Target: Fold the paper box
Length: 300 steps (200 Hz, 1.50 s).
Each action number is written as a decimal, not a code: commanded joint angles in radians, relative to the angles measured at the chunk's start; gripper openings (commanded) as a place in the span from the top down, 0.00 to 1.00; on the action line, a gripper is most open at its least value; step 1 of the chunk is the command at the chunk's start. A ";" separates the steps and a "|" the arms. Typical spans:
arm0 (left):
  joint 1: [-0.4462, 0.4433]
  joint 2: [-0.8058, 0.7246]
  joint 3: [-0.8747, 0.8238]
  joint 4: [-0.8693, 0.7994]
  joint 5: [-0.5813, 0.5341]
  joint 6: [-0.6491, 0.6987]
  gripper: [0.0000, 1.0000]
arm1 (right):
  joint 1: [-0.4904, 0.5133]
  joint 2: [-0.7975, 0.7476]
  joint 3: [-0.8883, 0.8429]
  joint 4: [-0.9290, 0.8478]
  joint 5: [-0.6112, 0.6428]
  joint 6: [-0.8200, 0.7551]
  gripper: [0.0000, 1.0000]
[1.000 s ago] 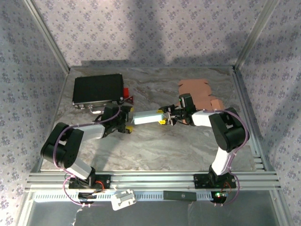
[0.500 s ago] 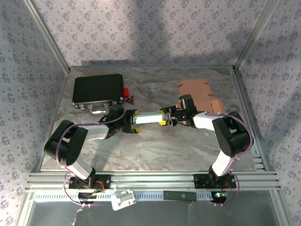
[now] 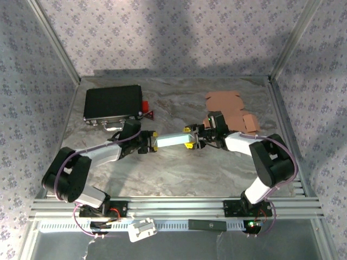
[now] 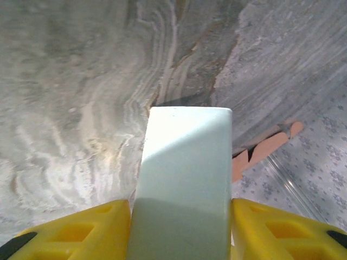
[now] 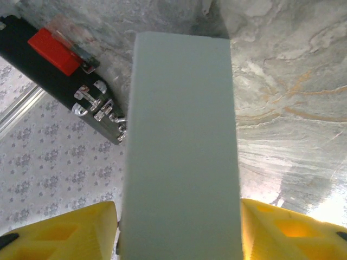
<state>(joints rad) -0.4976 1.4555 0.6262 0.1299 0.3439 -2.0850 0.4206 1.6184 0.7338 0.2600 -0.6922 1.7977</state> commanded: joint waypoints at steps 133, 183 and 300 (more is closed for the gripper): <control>0.156 -0.169 0.307 -0.675 -0.177 0.621 0.00 | -0.029 0.039 0.122 -0.154 0.022 -0.002 0.47; 0.102 -0.109 0.565 -0.908 -0.224 1.220 0.10 | -0.019 0.103 0.174 -0.168 0.051 0.038 0.52; -0.356 0.023 0.613 -0.711 -0.809 2.264 0.17 | -0.024 0.238 0.368 -0.293 0.065 0.048 0.52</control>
<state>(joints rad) -0.8448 1.4033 1.1965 -0.6304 -0.3099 -0.0723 0.4007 1.8168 1.0840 0.0486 -0.6502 1.8408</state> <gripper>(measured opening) 0.829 0.482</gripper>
